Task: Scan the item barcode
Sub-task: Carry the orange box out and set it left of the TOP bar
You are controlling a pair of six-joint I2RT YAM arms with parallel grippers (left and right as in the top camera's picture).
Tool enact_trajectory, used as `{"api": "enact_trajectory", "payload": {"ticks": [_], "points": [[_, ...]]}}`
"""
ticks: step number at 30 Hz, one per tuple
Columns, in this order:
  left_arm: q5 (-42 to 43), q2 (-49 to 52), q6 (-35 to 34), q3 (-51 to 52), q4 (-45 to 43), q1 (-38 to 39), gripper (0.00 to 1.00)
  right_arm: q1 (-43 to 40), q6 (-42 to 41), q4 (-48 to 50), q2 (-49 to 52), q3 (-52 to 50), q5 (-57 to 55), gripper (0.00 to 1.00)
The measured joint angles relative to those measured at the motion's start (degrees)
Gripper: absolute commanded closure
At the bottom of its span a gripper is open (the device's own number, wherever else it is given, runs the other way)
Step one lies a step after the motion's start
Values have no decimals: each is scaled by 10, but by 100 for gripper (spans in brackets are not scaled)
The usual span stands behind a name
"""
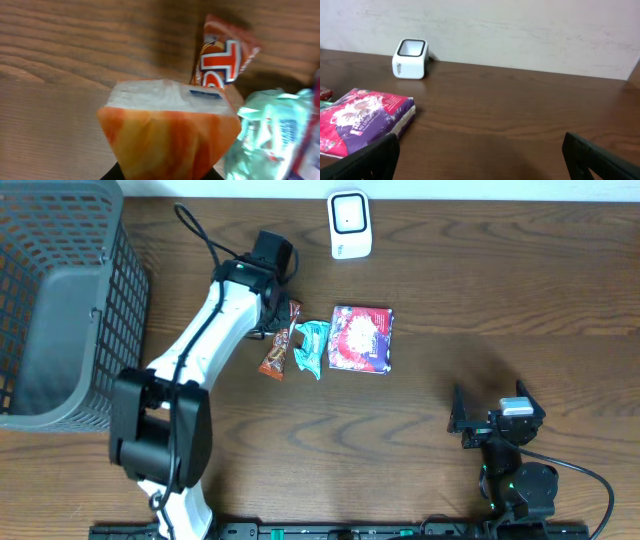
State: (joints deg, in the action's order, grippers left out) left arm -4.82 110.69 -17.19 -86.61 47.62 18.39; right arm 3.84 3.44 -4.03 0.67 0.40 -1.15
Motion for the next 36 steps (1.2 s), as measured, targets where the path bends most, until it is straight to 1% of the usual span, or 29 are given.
{"api": "enact_trajectory", "payload": {"ticks": [2,3,5,12,16,19,21,23,24,26,27,31,36], "points": [[-2,14,7,0,-1,-1,61,0,0,0,0,0,0,1],[-3,21,10,0,-1,-1,59,0,0,0,0,0,0,1],[-4,30,8,1,-2,-3,48,0,0,0,0,0,0,1],[-7,32,9,5,-1,-8,46,0,0,0,0,0,0,1],[-7,25,9,4,17,-8,46,0,0,0,0,0,0,1],[-7,-3,9,4,28,-14,45,0,0,0,0,0,0,1],[-7,-41,7,4,34,-23,43,0,0,0,0,0,0,1],[-7,-86,0,2,40,-37,37,0,0,0,0,0,0,1],[-7,-110,-7,0,45,-46,19,0,0,0,0,0,0,1],[-8,-160,-22,-10,55,-69,15,0,0,0,0,0,0,1],[-9,-183,-30,-15,63,-82,1,0,0,0,0,0,0,1],[-16,-253,-56,-22,99,-126,1,0,0,0,0,0,0,1],[-16,-278,-68,-23,146,-134,2,0,0,0,0,0,0,1]]}}
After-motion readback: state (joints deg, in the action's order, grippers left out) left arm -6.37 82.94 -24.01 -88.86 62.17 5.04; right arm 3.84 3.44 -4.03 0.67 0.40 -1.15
